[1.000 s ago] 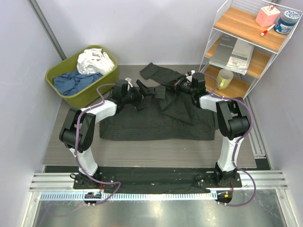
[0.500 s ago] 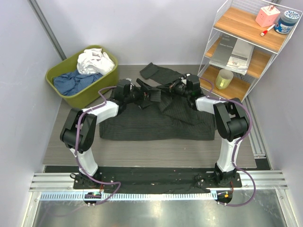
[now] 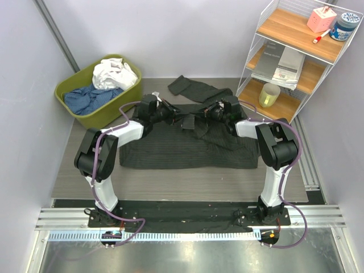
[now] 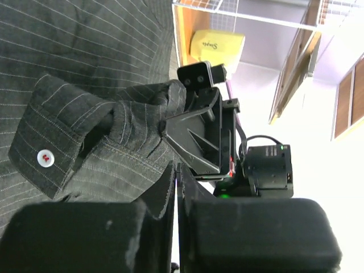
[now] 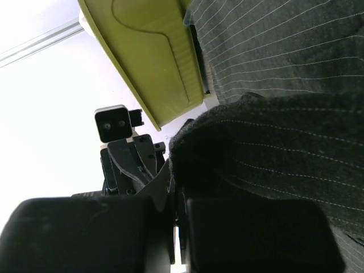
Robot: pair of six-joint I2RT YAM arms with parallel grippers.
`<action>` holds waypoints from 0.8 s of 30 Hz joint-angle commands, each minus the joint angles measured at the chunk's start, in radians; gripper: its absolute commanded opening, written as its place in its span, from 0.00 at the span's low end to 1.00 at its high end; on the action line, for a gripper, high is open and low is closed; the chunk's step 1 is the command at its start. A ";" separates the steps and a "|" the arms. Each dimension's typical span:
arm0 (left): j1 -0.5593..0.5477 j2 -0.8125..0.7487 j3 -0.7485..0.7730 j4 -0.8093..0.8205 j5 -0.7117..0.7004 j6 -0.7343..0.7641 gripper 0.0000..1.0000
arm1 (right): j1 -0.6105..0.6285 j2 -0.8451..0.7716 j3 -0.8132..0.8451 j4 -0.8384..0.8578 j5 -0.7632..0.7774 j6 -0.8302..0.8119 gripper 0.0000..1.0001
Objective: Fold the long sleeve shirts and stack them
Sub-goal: Fold the shirt
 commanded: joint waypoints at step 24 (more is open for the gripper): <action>-0.394 -0.243 0.187 -0.532 -0.641 1.583 0.85 | -0.028 -0.119 0.048 -0.168 0.013 0.002 0.01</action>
